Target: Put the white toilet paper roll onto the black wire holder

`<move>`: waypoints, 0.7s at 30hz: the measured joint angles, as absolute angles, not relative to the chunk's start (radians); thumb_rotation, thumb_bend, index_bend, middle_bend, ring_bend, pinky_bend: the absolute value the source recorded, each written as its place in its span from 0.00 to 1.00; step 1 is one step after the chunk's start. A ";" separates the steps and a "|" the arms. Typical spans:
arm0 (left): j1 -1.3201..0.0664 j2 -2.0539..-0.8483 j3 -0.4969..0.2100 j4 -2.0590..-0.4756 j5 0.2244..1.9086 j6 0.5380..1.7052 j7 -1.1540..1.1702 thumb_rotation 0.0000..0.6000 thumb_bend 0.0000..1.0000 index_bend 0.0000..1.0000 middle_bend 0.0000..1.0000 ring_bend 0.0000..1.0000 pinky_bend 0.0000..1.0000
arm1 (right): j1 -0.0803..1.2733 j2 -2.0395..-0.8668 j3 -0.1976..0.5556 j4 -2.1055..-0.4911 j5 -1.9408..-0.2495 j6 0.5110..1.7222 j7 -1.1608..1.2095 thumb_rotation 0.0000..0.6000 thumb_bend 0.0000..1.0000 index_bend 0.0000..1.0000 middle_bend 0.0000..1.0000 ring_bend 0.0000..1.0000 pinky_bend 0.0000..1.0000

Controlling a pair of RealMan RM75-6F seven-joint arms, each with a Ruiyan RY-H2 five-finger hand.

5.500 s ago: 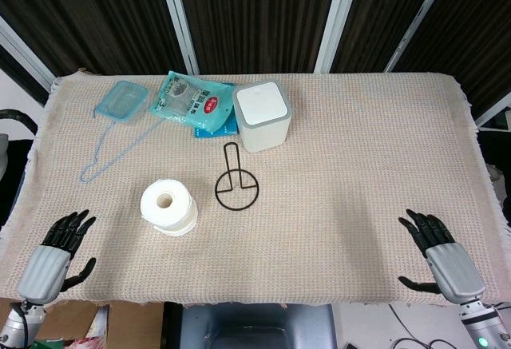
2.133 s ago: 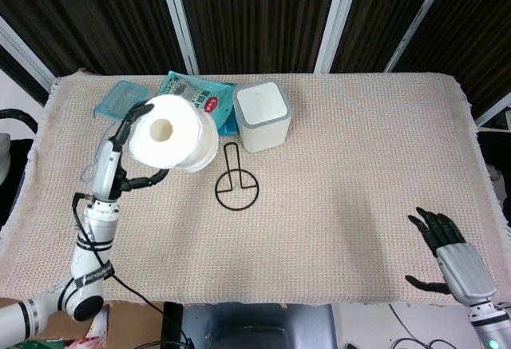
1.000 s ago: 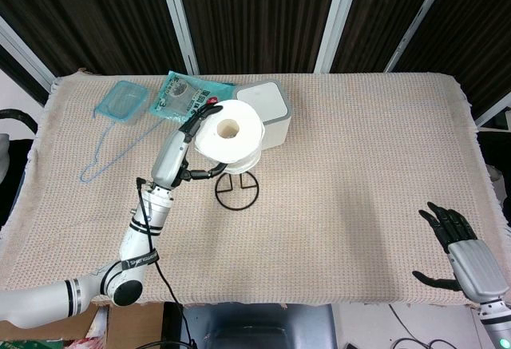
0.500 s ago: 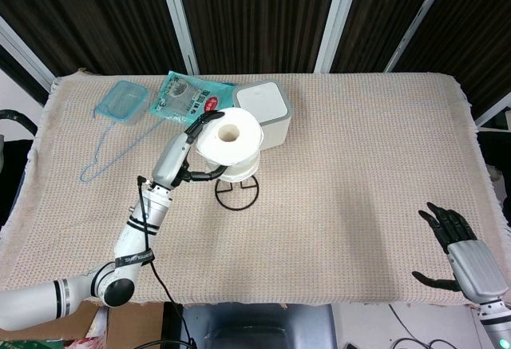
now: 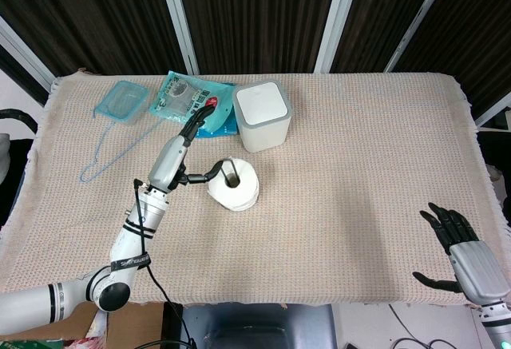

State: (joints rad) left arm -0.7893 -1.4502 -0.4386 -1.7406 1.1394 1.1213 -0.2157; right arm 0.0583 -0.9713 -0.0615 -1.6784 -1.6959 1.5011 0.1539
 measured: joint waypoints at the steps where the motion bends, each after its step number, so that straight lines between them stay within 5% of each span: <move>1: -0.786 -1.447 -0.435 -1.744 1.147 1.125 -0.213 1.00 0.37 0.00 0.00 0.00 0.11 | 0.058 -0.971 -0.062 -1.679 -1.696 1.501 0.153 1.00 0.14 0.00 0.00 0.00 0.00; 8: -0.721 -1.384 -0.348 -1.779 1.281 1.183 -0.176 1.00 0.40 0.00 0.00 0.00 0.09 | 0.060 -0.969 -0.067 -1.686 -1.694 1.484 0.132 1.00 0.14 0.00 0.00 0.00 0.00; 14: -0.574 -1.297 -0.177 -1.754 1.500 1.335 -0.123 1.00 0.40 0.00 0.00 0.00 0.06 | 0.060 -0.971 -0.071 -1.697 -1.692 1.473 0.101 1.00 0.14 0.00 0.00 0.00 0.00; 21: -0.328 -1.272 0.049 -1.538 1.651 1.563 -0.068 1.00 0.40 0.00 0.00 0.00 0.03 | 0.065 -0.995 -0.064 -1.701 -1.669 1.447 0.038 1.00 0.14 0.00 0.00 0.00 0.00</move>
State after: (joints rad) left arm -0.3278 -1.2720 0.0487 -1.5379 1.6513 1.5629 -0.0679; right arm 0.0646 -0.9946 -0.0645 -1.7006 -1.6691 1.4472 0.0384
